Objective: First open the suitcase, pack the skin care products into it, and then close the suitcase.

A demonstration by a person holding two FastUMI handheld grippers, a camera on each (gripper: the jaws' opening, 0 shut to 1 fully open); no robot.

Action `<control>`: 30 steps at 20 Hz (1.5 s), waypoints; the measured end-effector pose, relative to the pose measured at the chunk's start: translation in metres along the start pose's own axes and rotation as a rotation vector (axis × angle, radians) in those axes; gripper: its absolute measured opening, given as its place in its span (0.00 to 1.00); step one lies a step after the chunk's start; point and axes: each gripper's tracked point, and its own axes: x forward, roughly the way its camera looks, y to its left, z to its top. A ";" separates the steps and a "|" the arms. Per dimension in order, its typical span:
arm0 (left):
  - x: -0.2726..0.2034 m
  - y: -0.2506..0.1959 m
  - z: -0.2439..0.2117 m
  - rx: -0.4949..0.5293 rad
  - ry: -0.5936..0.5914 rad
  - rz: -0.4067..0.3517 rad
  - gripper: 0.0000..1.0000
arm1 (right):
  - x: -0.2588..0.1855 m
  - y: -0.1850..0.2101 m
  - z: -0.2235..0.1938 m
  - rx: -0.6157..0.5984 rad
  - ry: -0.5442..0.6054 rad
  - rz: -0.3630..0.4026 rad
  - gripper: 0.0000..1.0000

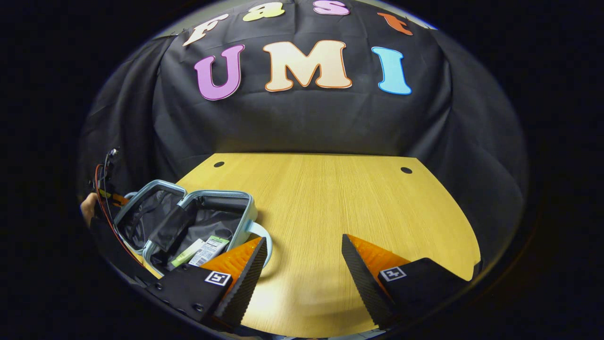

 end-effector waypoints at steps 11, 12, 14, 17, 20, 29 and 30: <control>-0.130 -0.062 0.059 0.187 -0.253 -0.082 0.00 | -0.001 -0.013 0.015 0.061 -0.082 0.071 0.98; -0.141 -0.071 0.063 0.202 -0.265 -0.084 0.00 | -0.001 -0.012 0.012 0.061 -0.071 0.090 0.98; -0.160 -0.091 0.067 0.250 -0.299 -0.085 0.00 | -0.003 -0.018 0.014 0.037 -0.079 0.110 0.93; -0.182 -0.130 0.068 0.281 -0.330 -0.101 0.00 | -0.011 -0.027 0.021 0.030 -0.093 0.153 0.98; -0.201 -0.173 0.061 0.290 -0.351 -0.141 0.00 | -0.014 -0.044 0.027 0.039 -0.098 0.177 0.98; -0.227 -0.303 0.023 0.322 -0.390 -0.293 0.00 | -0.020 -0.097 0.044 0.046 -0.118 0.217 0.98; -0.228 -0.321 0.017 0.323 -0.384 -0.326 0.00 | -0.019 -0.103 0.044 0.047 -0.118 0.216 0.92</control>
